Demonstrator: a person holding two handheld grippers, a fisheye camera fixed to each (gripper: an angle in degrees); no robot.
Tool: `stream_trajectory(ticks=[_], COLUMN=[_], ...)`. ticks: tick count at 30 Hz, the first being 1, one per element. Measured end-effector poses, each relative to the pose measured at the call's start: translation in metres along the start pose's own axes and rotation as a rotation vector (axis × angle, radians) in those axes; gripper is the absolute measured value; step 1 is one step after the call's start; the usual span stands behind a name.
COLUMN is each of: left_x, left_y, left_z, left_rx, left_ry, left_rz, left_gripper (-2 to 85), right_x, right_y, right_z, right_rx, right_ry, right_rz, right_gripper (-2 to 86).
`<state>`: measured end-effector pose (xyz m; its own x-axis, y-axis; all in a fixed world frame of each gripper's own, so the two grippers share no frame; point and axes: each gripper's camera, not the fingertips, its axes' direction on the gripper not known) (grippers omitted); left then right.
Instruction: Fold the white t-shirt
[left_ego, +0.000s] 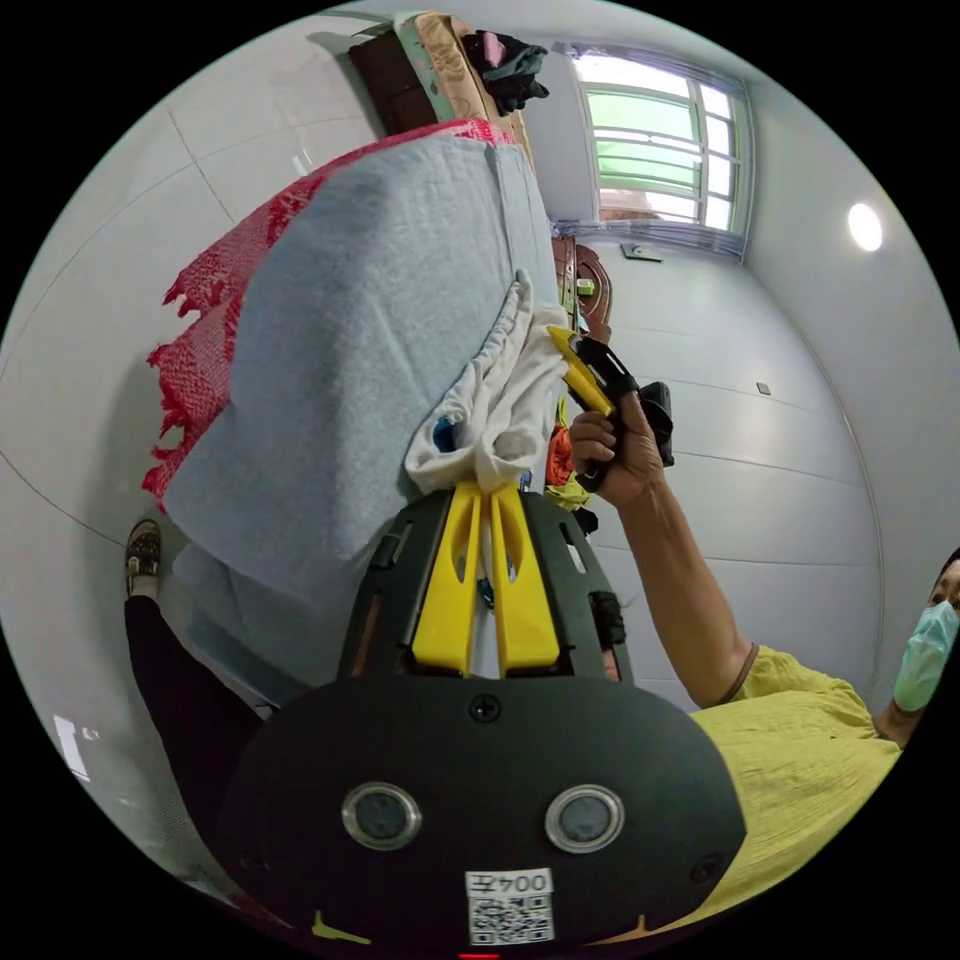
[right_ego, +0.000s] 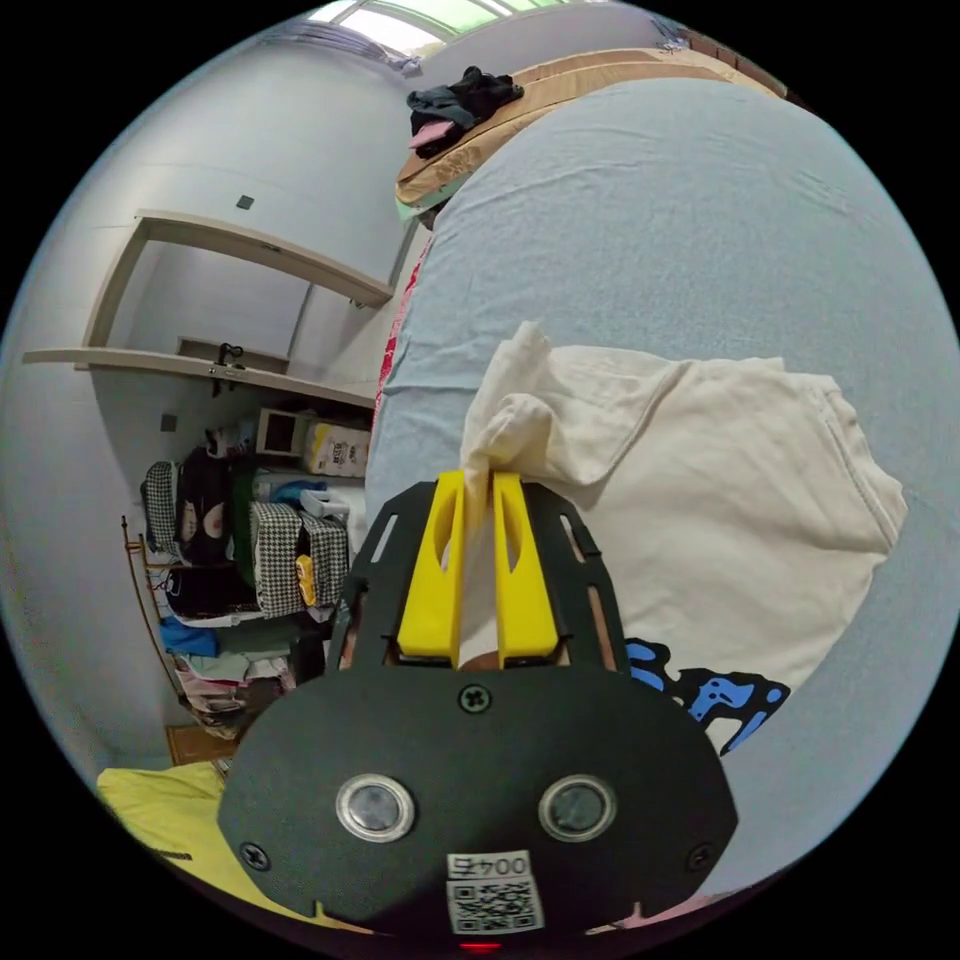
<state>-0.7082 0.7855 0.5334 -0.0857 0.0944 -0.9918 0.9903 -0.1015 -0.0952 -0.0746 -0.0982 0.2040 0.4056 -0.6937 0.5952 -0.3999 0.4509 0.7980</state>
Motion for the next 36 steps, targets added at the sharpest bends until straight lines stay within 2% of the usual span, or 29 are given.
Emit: stream_trajectory(ticks=[6, 13, 16, 18, 22, 24, 29, 31, 36], left_x=[0.007, 0.049, 0.097, 0.145, 0.210, 0.238, 0.255, 0.246, 0.254], left_y=[-0.003, 0.003, 0.003, 0.000, -0.004, -0.002, 0.009, 0.014, 0.024], left_z=[-0.006, -0.023, -0.006, 0.039, 0.135, 0.204, 0.303, 0.328, 0.352], left_rx=[0.018, 0.067, 0.024, -0.088, -0.300, -0.449, -0.619, -0.713, -0.673], left_ry=[-0.004, -0.076, -0.229, -0.361, -0.568, -0.749, -1.040, -1.084, -1.032], left_rz=[-0.021, 0.080, 0.234, 0.410, 0.695, 0.852, 1.037, 1.022, 1.047], left_gripper=[1.2, 0.4, 0.3, 0.3, 0.2, 0.2, 0.2, 0.2, 0.3], right_x=[-0.038, -0.039, -0.033, -0.029, -0.029, -0.030, -0.036, -0.037, -0.036], right_y=[0.040, 0.196, 0.229, 0.234, 0.229, 0.226, 0.219, 0.218, 0.217], right_z=[-0.031, -0.021, 0.012, 0.032, 0.037, 0.038, 0.040, 0.040, 0.033], right_rx=[0.088, -0.141, -0.252, -0.301, -0.276, -0.287, -0.337, -0.344, -0.332], right_ry=[0.022, 0.362, 0.454, 0.487, 0.540, 0.537, 0.571, 0.581, 0.587], right_rz=[-0.218, -0.310, -0.298, -0.281, -0.216, -0.207, -0.240, -0.245, -0.230], right_gripper=[10.2, 9.7, 11.0, 10.6, 8.4, 8.2, 8.0, 8.1, 7.9])
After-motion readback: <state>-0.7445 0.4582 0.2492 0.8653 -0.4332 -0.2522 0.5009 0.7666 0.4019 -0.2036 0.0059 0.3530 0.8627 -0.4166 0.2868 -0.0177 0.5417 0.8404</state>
